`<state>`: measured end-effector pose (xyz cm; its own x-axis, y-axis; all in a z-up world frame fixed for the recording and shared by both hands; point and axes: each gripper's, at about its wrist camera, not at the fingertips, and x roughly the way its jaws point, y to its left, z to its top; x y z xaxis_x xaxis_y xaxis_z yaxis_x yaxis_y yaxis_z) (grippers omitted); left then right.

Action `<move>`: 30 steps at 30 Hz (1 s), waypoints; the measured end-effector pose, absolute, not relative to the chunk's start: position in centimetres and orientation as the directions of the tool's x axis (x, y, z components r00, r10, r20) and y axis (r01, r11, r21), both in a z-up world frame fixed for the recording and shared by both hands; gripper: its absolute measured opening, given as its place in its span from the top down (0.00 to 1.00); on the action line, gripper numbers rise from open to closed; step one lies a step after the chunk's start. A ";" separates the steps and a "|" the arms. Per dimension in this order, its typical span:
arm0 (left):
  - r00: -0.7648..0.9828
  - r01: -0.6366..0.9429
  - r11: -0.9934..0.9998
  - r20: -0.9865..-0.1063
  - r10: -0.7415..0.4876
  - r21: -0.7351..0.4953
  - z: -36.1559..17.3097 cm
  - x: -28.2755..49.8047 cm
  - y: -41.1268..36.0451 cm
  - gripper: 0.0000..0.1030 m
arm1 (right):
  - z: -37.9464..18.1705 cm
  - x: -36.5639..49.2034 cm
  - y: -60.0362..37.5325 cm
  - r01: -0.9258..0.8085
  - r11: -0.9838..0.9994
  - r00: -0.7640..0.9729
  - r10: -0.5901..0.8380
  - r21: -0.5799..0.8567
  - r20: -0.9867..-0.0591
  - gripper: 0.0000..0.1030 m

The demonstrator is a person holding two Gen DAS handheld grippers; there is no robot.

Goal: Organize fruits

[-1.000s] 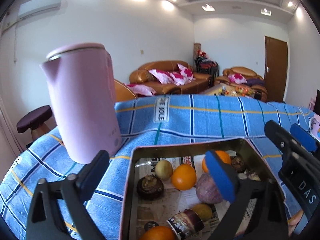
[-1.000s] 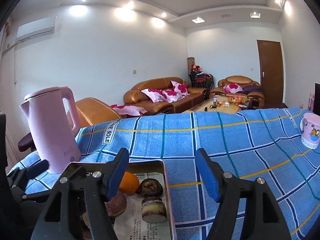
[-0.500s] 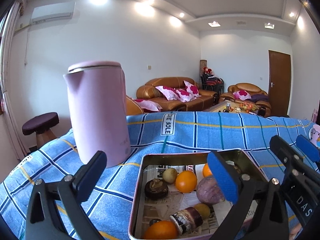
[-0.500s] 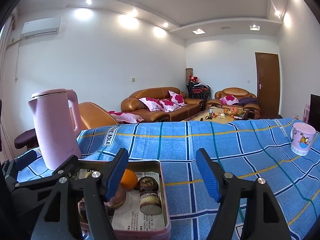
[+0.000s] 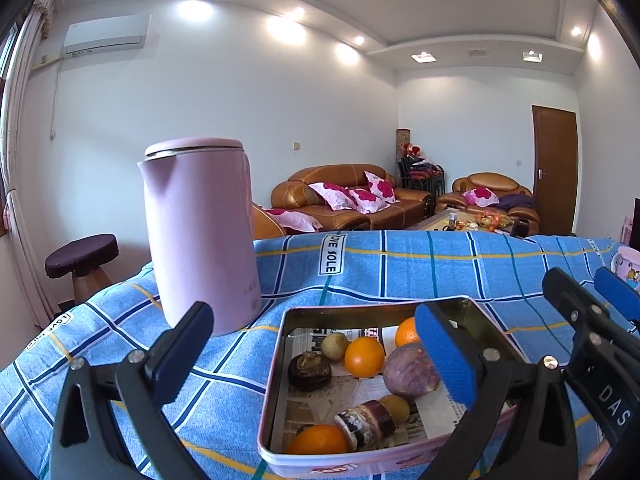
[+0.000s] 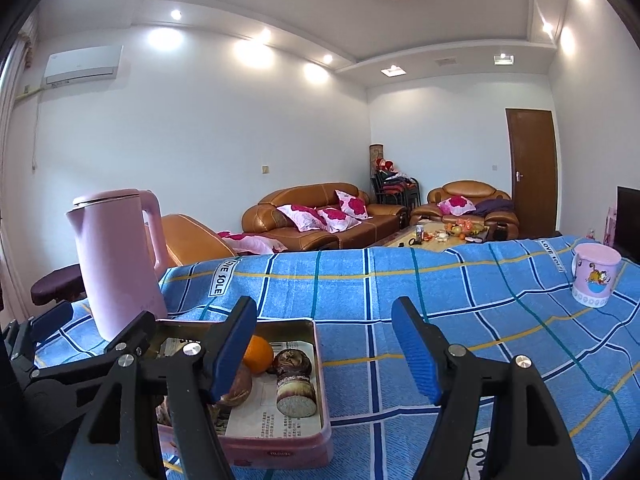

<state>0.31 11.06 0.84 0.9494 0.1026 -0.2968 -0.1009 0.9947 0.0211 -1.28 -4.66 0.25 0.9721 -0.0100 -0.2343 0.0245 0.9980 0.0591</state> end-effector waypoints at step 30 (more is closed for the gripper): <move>0.951 -0.102 0.994 -0.291 0.105 0.024 1.0 0.1 10.8 0.00 | 0.2 -1.4 -5.2 0.039 0.997 0.971 -0.021 0.069 -0.237 0.30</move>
<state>0.14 10.84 0.95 0.9509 0.1049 -0.2911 -0.1025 0.9945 0.0236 -1.39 -5.21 0.18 0.9712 -0.0215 -0.2372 0.0390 0.9968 0.0695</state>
